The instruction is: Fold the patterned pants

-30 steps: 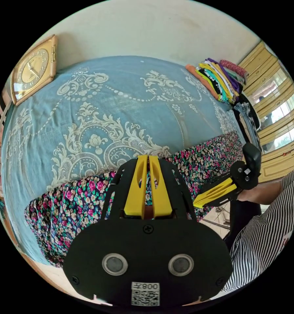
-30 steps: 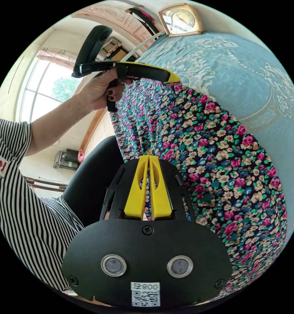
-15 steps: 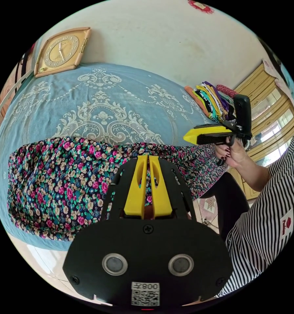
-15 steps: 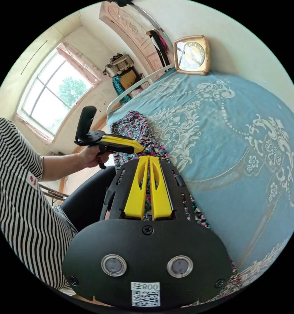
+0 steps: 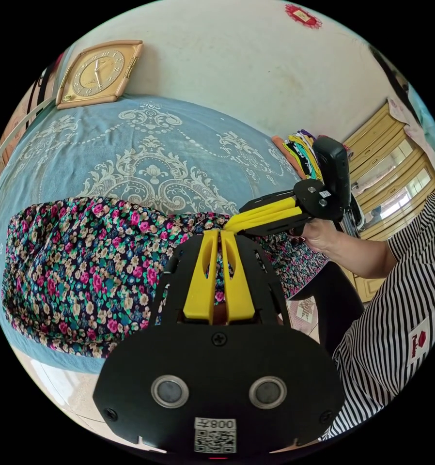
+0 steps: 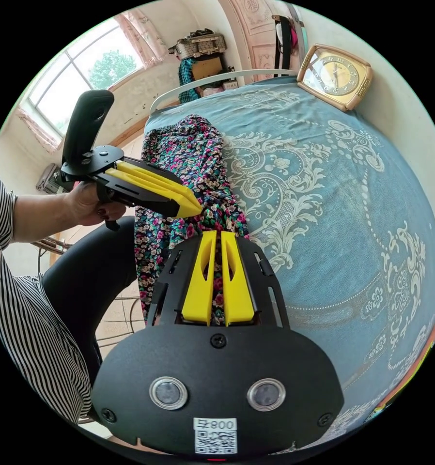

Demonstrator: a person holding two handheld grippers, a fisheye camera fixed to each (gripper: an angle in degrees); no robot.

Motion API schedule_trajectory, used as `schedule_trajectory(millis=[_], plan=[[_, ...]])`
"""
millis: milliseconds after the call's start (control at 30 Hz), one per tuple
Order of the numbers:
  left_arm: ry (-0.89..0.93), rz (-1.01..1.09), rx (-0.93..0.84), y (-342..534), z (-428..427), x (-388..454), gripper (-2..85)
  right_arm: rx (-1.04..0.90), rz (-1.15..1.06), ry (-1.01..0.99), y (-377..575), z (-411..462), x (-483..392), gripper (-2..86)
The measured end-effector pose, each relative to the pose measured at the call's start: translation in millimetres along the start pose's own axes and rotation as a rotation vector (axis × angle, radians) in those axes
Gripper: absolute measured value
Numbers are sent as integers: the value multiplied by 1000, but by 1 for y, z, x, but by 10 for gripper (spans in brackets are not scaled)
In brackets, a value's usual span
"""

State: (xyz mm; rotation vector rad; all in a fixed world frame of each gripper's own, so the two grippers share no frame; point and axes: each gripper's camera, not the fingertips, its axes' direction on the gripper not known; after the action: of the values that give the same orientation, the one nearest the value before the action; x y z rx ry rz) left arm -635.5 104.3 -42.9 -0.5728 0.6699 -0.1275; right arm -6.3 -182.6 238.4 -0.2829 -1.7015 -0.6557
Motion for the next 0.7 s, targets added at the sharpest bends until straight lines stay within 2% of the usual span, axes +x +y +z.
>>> schedule_trajectory(millis=[133,400,633,700], plan=[[11,-2,37,-1,-17,-9,8,34,11,32,-11,5,22,1],[43,-19,122,-14,-36,-25,4,169,158,-50,-30,-1,118,-1],[-40,-5,-16,-49,-8,-32,5,121,341,-219,-37,35,206,1],[-38,8,8,-55,-12,-31,7,83,379,-251,-38,50,231,1]])
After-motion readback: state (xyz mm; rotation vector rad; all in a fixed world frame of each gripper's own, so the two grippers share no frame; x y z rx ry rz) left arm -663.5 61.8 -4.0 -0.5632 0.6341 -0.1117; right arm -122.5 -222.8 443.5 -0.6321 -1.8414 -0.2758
